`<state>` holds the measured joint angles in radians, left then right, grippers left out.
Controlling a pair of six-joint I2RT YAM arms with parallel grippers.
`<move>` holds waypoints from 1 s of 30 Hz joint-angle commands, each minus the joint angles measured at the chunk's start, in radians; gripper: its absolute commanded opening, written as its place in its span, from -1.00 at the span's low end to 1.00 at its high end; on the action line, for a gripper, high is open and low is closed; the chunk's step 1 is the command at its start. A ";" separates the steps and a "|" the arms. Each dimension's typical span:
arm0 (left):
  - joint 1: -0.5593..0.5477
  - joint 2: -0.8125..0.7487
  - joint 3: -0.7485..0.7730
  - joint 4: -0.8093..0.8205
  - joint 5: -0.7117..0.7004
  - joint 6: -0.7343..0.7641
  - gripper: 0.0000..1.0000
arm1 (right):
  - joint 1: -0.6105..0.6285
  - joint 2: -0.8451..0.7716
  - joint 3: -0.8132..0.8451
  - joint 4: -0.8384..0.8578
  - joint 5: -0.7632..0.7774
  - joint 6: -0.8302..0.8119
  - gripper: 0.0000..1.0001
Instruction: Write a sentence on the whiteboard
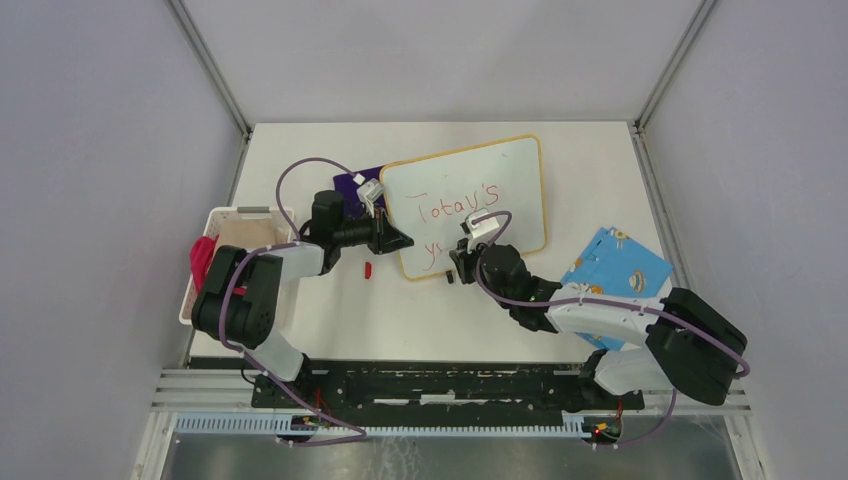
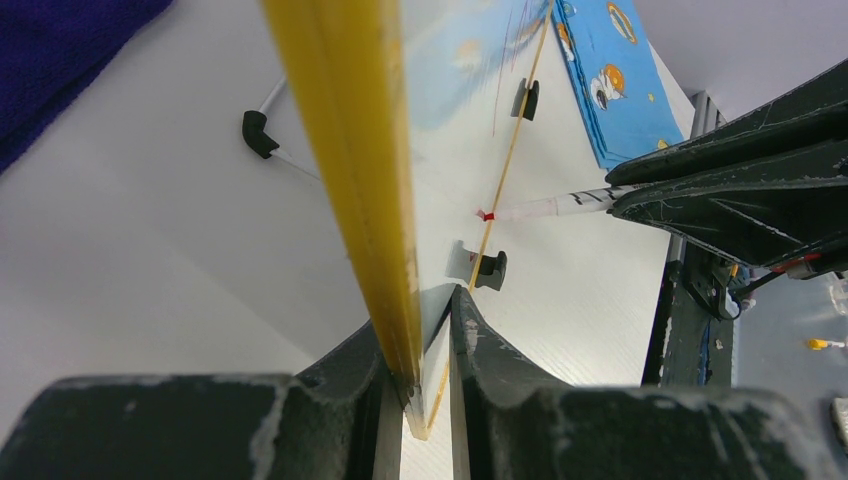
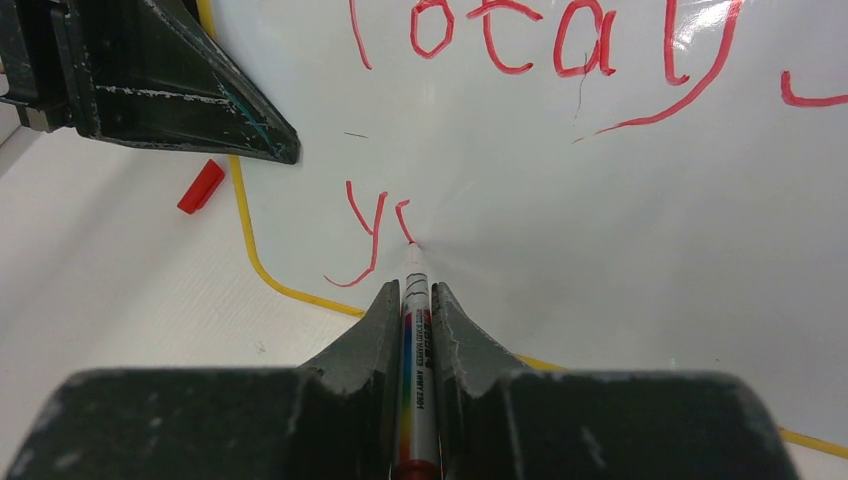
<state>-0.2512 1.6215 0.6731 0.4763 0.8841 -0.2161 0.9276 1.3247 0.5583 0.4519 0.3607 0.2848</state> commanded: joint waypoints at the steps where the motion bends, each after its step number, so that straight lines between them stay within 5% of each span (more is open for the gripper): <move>1: -0.013 0.049 -0.012 -0.116 -0.174 0.110 -0.96 | -0.005 -0.028 -0.003 0.013 0.043 -0.004 -1.00; 30: -0.014 0.049 -0.012 -0.117 -0.172 0.111 -0.96 | -0.031 -0.003 0.103 -0.002 0.020 -0.045 -1.00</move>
<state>-0.2512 1.6230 0.6743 0.4763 0.8841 -0.2161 0.9020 1.3170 0.6121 0.4236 0.3668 0.2558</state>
